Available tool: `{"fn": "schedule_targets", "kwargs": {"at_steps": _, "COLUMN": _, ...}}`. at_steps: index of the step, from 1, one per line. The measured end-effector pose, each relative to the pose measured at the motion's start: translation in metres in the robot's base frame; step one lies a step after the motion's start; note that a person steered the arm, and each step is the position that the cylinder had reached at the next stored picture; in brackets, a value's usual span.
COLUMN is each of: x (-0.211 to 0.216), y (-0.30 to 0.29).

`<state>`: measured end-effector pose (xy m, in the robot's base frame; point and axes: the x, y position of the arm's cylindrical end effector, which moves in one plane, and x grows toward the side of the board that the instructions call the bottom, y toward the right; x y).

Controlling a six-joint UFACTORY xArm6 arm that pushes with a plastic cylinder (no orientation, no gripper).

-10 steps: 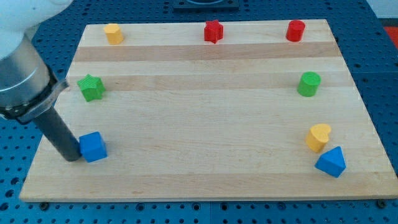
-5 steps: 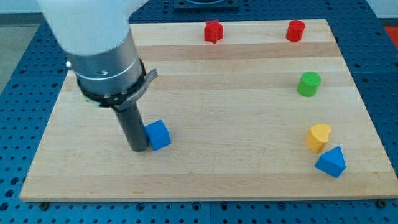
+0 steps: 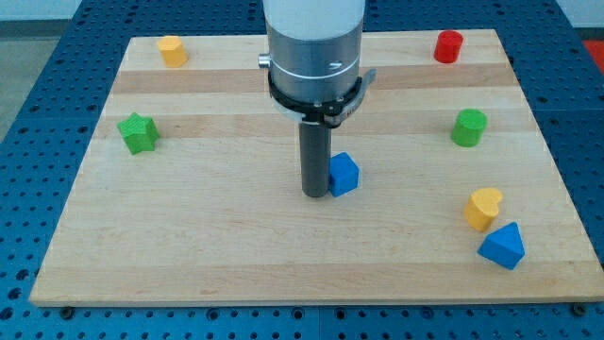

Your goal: Move the blue cube to the top left of yellow heart

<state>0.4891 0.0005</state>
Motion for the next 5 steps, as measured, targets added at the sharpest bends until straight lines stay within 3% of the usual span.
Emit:
{"fn": "schedule_targets", "kwargs": {"at_steps": 2, "x": -0.016, "y": 0.007}}
{"fn": "schedule_targets", "kwargs": {"at_steps": 5, "x": -0.050, "y": 0.083}}
